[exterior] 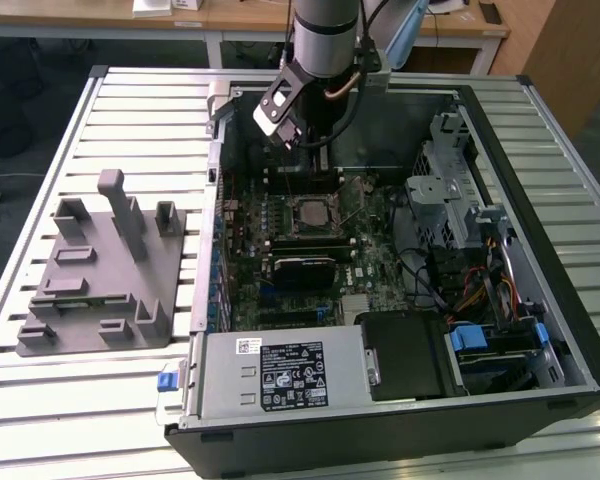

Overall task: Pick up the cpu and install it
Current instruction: 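Close the cpu cover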

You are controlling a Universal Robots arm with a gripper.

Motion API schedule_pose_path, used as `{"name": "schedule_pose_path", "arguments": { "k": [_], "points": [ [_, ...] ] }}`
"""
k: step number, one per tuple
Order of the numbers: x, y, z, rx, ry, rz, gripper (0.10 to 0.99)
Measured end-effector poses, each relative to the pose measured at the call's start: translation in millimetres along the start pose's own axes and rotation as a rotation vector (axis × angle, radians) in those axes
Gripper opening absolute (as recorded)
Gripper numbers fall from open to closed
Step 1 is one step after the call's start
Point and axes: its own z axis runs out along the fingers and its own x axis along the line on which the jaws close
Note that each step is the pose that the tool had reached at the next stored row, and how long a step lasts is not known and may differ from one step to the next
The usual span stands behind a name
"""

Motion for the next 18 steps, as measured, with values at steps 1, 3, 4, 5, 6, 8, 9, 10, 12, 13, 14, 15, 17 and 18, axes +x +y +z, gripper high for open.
{"name": "schedule_pose_path", "arguments": {
  "k": [1, 3, 4, 5, 6, 8, 9, 10, 12, 13, 14, 15, 17, 18],
  "points": [
    [0.1, 0.1, -2.0, 0.000, -0.0001, 0.000, 0.114],
    [-0.7, 0.1, -2.9, 0.001, 0.0004, 0.000, 0.114],
    [-2.2, 0.1, -3.0, 0.001, 0.0005, 0.000, 0.114],
    [-4.2, 0.0, -3.1, 0.002, 0.0002, 0.000, 0.114],
    [-5.8, 0.0, -3.1, 0.001, 0.0003, 0.001, 0.114],
    [-8.3, -0.1, -3.2, 0.001, 0.0003, 0.002, 0.114],
    [-9.4, -0.1, -3.2, 0.001, 0.0002, 0.002, 0.114],
    [-10.0, 0.7, -3.2, 0.002, 0.0003, 0.002, 0.114],
    [-10.2, 5.3, -3.0, 0.004, 0.0003, 0.002, 0.114],
    [-10.4, 8.5, -3.0, 0.006, 0.0003, 0.003, 0.114],
    [-10.5, 12.4, -2.8, 0.008, 0.0004, 0.003, 0.114],
    [-10.6, 15.9, -2.7, 0.010, 0.0004, 0.003, 0.114],
    [-10.8, 21.7, -2.5, 0.014, 0.0006, 0.003, 0.114],
    [-10.8, 23.8, -2.4, 0.014, 0.0006, 0.003, 0.114]
  ]
}}
